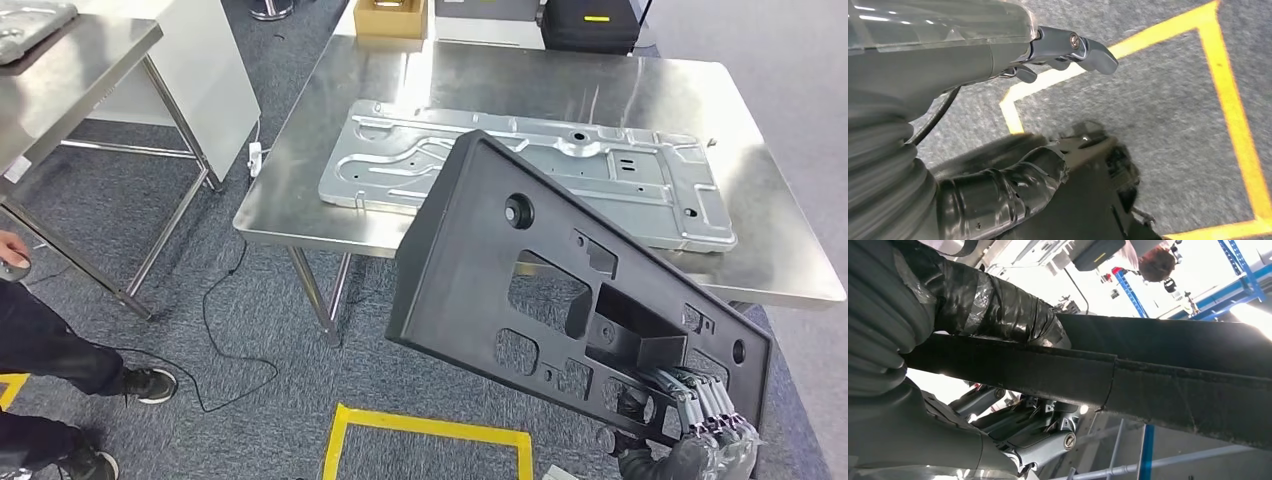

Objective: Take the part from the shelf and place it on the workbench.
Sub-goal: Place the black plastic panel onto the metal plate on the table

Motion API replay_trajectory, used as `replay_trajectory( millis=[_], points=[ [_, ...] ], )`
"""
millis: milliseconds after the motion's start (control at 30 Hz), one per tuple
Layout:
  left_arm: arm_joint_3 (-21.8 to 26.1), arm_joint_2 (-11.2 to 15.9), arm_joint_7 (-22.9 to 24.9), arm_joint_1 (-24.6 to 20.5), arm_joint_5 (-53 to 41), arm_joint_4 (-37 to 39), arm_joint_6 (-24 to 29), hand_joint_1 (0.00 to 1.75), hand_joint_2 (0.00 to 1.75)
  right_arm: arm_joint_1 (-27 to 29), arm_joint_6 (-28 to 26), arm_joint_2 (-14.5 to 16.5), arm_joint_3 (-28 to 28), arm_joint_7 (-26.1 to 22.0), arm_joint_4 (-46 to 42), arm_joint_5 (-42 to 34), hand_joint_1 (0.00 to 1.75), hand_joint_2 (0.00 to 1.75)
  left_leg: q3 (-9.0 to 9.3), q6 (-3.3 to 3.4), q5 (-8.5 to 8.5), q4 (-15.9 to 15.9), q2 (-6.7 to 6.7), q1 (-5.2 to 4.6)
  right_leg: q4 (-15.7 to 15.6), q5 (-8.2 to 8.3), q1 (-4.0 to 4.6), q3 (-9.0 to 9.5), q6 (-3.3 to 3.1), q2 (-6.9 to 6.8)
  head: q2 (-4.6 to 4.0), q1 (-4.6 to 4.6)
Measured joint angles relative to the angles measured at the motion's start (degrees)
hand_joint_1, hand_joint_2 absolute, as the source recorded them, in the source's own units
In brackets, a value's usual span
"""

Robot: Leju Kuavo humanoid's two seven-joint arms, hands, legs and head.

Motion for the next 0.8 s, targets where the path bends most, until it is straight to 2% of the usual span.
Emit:
replay_trajectory(
  millis=[67,133,200,233,300,333,367,400,433,467,500,533,600,667,700,733,800],
  points=[
    [0.0,0.0,0.0,-0.2,-0.1,0.0,0.0,0.0,1.75,0.0,0.0,0.0,0.0,0.0,0.0,0.0,1.75,1.75,0.19,-0.56,-0.49,-0.1,-0.06,-0.12,-1.6,-0.51,0.28,0.79,-0.85,0.03,0.01,-0.05],
    [0.0,0.0,0.0,-0.3,-0.2,0.0,0.0,0.0,1.75,-0.1,0.0,0.0,0.0,0.0,-0.1,-0.1,1.75,1.75,0.56,-1.16,-0.89,-0.2,0.01,-0.04,-2.2,-0.94,0.17,1.24,-1.62,0.15,0.01,-0.11],
    [0.0,0.0,0.0,-0.4,-0.3,0.0,0.0,0.0,1.75,-0.1,0.0,0.0,0.0,0.1,-0.1,-0.1,1.75,1.75,-0.46,-1.79,-2.35,2.5,0.04,0.05,-2.8,-1.24,-0.04,2.11,-2.35,0.09,0.01,-0.2],
    [0.0,0.0,0.0,-0.4,-0.3,0.0,0.0,0.0,1.75,-0.2,0.0,0.0,0.0,0.1,-0.1,-0.1,1.75,1.75,-2.15,-2.0,-3.59,5.6,0.05,0.13,-3.0,-1.46,-0.07,2.56,-2.64,-0.02,0.01,-0.25],
    [0.0,0.0,0.0,-0.3,-0.4,0.0,0.0,0.0,1.75,-0.4,0.0,0.0,-0.1,0.2,-0.1,-0.3,1.75,1.75,-7.12,-2.23,-5.87,13.3,0.05,0.2,-3.1,-2.07,-0.01,3.23,-2.97,-0.12,0.01,-0.3],
    [0.0,0.0,0.0,-0.2,-0.4,0.0,0.0,0.0,1.75,-0.4,0.0,0.0,-0.1,0.3,-0.1,-0.5,1.75,1.75,-9.19,-2.24,-5.81,15.8,0.06,0.22,-3.1,-2.44,0.02,3.64,-3.01,-0.07,0.01,-0.3],
    [-0.1,0.0,0.0,-0.1,-0.5,0.0,0.0,0.0,1.75,-0.5,0.0,0.0,-0.1,0.3,-0.1,-0.6,1.75,1.75,-10.37,-2.18,-4.55,16.3,0.05,0.22,-3.1,-2.84,0.05,4.17,-2.99,0.02,0.01,-0.3],
    [-0.1,0.0,0.0,-0.1,-0.5,0.0,0.0,0.0,1.75,-0.5,0.0,0.0,-0.1,0.4,-0.1,-0.7,1.75,1.75,-10.42,-2.01,-2.18,14.5,0.05,0.2,-3.1,-3.29,0.08,4.82,-2.93,0.11,0.01,-0.31],
    [-0.1,0.0,0.0,-0.1,-0.6,0.0,0.0,0.0,1.75,-0.6,0.0,0.0,-0.2,0.5,-0.1,-0.7,1.75,1.75,-9.54,-1.72,0.88,10.9,0.05,0.16,-3.1,-3.79,0.12,5.56,-2.84,0.18,0.01,-0.31],
    [-0.1,0.0,0.0,0.0,-0.6,0.0,0.0,0.0,1.75,-0.7,0.0,0.0,-0.2,0.6,-0.1,-0.8,1.75,1.75,-8.37,-1.37,3.08,7.5,0.05,0.06,-3.1,-4.25,0.17,6.13,-2.7,0.2,0.01,-0.27],
    [-0.1,0.1,0.0,-0.1,-0.7,0.0,0.0,0.0,1.75,-0.8,0.0,-0.1,-0.2,0.7,-0.1,-0.8,1.75,1.75,-7.14,-1.01,4.38,4.5,0.06,-0.11,-3.2,-4.69,0.22,6.5,-2.44,0.25,0.01,-0.28],
    [-0.1,0.1,0.0,-0.1,-0.7,0.0,0.0,0.0,1.75,-0.9,0.0,-0.1,-0.2,0.7,0.0,-0.9,1.75,1.75,-6.36,-0.73,4.7,2.6,0.07,-0.28,-3.2,-5.01,0.25,6.67,-2.15,0.24,0.01,-0.25],
    [-0.1,0.1,0.1,-0.3,-0.7,0.0,0.0,0.0,1.75,-1.1,0.0,-0.1,-0.2,0.8,0.0,-0.9,1.75,1.75,-5.75,-0.33,3.95,1.5,0.06,-0.52,-3.6,-5.33,0.26,6.8,-1.47,0.24,0.01,-0.26],
    [-0.1,0.1,0.1,-0.2,-0.7,0.0,0.0,0.0,1.75,-1.1,0.0,-0.2,-0.2,0.8,0.0,-0.9,1.75,1.75,-5.02,0.07,3.91,0.5,0.08,-0.16,-3.6,-5.8,0.42,7.13,-0.87,-0.04,0.01,-0.21],
    [-0.1,0.1,0.1,-0.1,-0.7,0.0,0.0,0.0,1.75,-1.2,0.0,-0.2,-0.2,0.8,0.0,-0.9,1.75,1.75,-4.41,0.32,3.93,-0.2,0.13,0.02,-2.3,-6.54,0.49,6.6,-0.59,-0.15,0.01,-0.17],
    [-0.1,0.1,0.1,-0.1,-0.8,0.0,0.0,0.0,1.75,-1.3,0.0,-0.3,-0.2,0.8,0.0,-0.9,1.75,1.75,-3.8,0.57,3.87,-0.7,0.18,0.2,0.4,-7.7,0.52,5.23,-0.34,-0.24,0.01,-0.12],
    [-0.1,0.1,0.1,-0.2,-0.8,0.0,0.0,0.0,1.75,-1.4,0.0,-0.4,-0.2,0.9,0.1,-0.9,1.75,1.75,-3.02,0.93,3.31,-1.0,0.23,0.17,8.0,-10.19,0.31,0.42,0.01,-0.21,0.01,-0.08]
  ],
)
